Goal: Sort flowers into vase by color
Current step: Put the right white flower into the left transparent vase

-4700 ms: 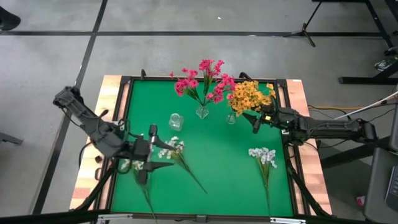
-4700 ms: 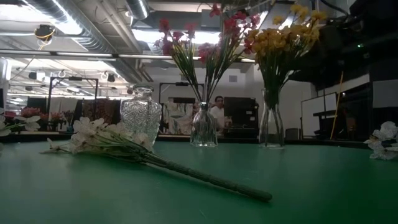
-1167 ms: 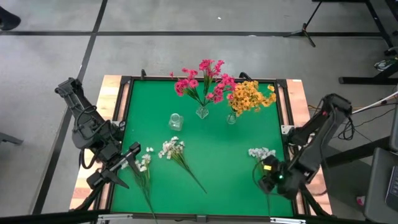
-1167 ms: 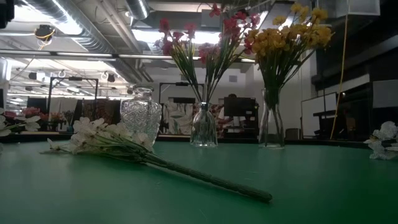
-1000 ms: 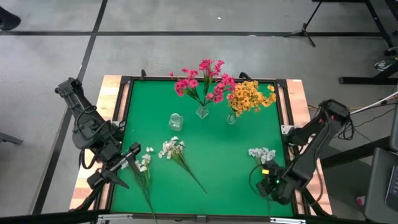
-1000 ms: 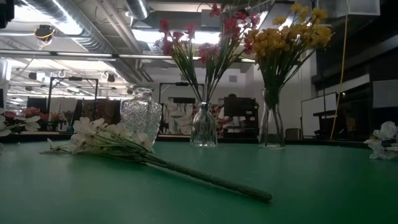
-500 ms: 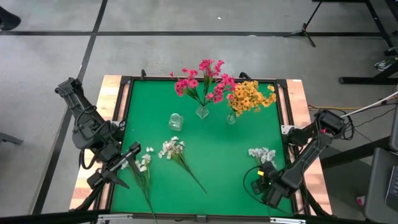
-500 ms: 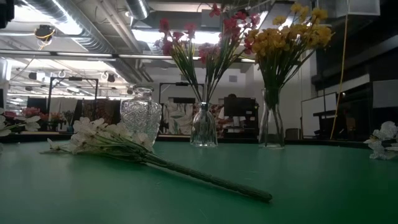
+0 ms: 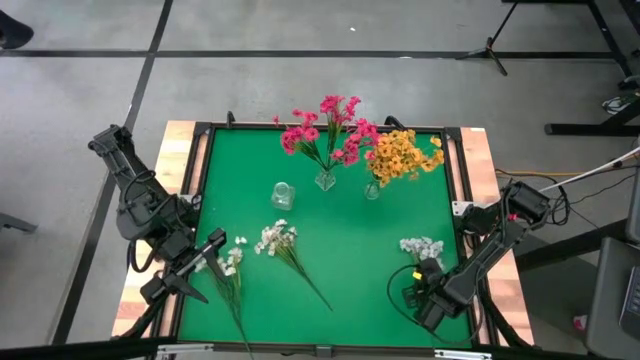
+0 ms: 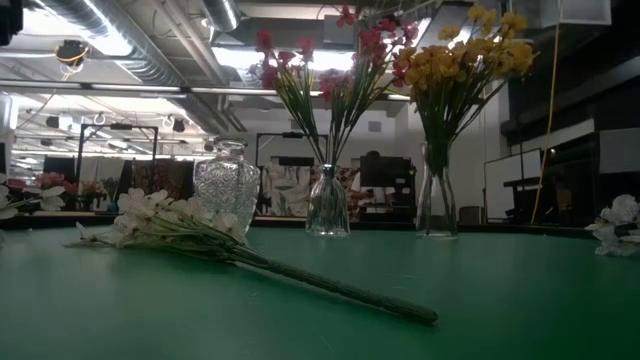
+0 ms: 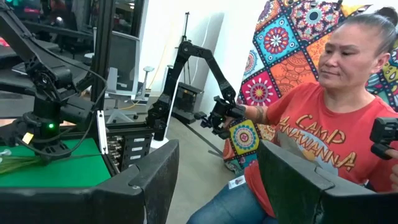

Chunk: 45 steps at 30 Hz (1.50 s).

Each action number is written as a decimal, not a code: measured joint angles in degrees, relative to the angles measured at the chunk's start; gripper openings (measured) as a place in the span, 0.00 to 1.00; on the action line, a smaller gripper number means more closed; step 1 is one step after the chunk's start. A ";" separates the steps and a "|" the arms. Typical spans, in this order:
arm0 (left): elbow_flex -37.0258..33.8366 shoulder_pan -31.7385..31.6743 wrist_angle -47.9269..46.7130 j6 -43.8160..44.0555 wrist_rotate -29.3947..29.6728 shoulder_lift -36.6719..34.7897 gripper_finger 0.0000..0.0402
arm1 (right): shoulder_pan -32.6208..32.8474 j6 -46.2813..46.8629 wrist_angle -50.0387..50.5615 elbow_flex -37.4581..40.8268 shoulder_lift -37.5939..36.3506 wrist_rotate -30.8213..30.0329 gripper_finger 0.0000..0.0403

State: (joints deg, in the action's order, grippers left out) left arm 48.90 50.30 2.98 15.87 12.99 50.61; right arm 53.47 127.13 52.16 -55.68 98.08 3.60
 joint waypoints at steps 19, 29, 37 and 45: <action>0.00 0.00 -1.02 -1.02 0.04 0.02 0.53 | 0.11 -3.33 -0.37 -2.08 0.26 -9.74 0.03; 0.00 0.01 -0.38 0.30 10.08 0.02 0.53 | -3.71 -14.59 -0.22 -9.27 0.26 -31.88 0.02; 0.00 -0.01 -3.24 1.64 14.94 -1.37 0.53 | -13.54 -41.47 -5.07 -17.39 0.26 -39.89 0.02; -0.96 -0.01 -7.65 2.03 17.56 -6.71 0.53 | -24.52 -68.12 -20.37 -18.27 -0.04 -38.98 0.02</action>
State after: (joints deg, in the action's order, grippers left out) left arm 47.94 50.28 -4.67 17.89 30.56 43.90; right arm 28.96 59.01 31.79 -73.95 98.04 -35.39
